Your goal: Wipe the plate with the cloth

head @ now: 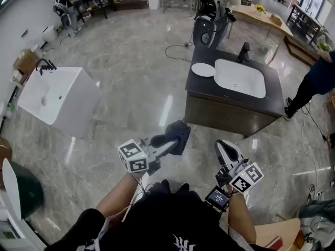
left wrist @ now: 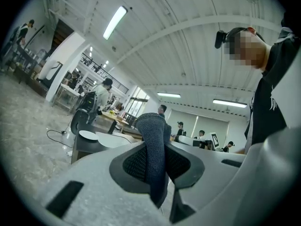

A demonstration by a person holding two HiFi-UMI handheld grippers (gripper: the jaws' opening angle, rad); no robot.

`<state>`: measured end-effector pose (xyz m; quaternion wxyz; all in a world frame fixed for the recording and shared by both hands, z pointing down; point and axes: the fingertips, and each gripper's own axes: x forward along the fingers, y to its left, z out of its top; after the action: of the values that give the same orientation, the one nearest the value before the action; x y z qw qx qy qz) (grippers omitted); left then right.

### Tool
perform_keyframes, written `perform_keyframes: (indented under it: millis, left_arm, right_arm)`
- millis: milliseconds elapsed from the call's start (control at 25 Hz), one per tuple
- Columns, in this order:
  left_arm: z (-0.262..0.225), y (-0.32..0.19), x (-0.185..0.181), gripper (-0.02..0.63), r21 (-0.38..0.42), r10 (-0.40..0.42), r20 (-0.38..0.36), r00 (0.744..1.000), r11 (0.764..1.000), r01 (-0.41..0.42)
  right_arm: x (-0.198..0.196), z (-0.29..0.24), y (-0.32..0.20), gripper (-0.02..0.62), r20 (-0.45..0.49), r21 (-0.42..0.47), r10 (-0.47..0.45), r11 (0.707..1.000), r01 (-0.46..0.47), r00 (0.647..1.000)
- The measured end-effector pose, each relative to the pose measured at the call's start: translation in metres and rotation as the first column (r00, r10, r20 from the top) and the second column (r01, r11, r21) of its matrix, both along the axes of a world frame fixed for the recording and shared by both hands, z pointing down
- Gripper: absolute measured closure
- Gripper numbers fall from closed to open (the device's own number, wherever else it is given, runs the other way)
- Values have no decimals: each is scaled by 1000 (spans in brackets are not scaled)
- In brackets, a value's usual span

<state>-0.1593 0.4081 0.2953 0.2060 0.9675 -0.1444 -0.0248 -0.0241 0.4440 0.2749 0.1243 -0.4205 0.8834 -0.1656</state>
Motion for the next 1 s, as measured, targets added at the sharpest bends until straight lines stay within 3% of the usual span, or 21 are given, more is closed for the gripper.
perform_keyframes:
  millis: [440, 1000]
  left_arm:
    - [26, -70, 23, 546, -24, -13, 13, 1000, 1000, 13]
    - [56, -299, 46, 546, -109, 38, -28, 999, 993, -41]
  right_arm:
    - [31, 25, -80, 589, -10, -30, -23, 999, 23, 1000]
    - [56, 56, -303, 589, -25, -160, 46, 986, -50, 999]
